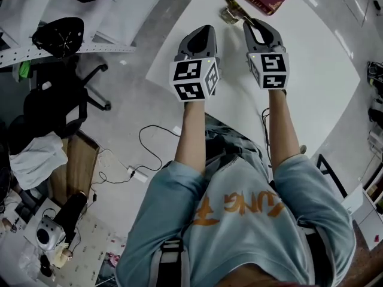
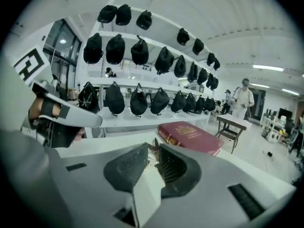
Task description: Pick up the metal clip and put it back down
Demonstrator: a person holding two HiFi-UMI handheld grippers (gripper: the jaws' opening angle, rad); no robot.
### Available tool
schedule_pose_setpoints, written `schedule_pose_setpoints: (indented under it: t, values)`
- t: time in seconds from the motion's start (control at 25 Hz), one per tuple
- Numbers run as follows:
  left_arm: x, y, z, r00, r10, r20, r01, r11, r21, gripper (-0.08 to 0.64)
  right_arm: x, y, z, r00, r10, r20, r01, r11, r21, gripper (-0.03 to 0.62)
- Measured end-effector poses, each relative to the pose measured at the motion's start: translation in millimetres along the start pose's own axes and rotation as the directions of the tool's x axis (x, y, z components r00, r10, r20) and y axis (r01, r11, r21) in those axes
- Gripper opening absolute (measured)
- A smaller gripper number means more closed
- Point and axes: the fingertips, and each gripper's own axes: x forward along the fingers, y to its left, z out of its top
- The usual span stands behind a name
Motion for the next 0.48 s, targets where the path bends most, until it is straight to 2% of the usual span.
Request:
schedule_pose_setpoints:
  t: [0.28,0.48]
  values:
    - [-21.3,-51.0,11.5,0.999,-0.045,0.027,0.043,0.996,0.077,0.021,-68.8,-34.9,8.2,0.992,-0.085,0.096,0.066,0.98,0.186,0.051]
    - [-36.5,-90.1,18.0,0.995,-0.086,0.047,0.079,0.989,0.128,0.021,-121.0,-52.6,13.7,0.979,-0.137,0.153,0.091,0.957,0.276,0.038]
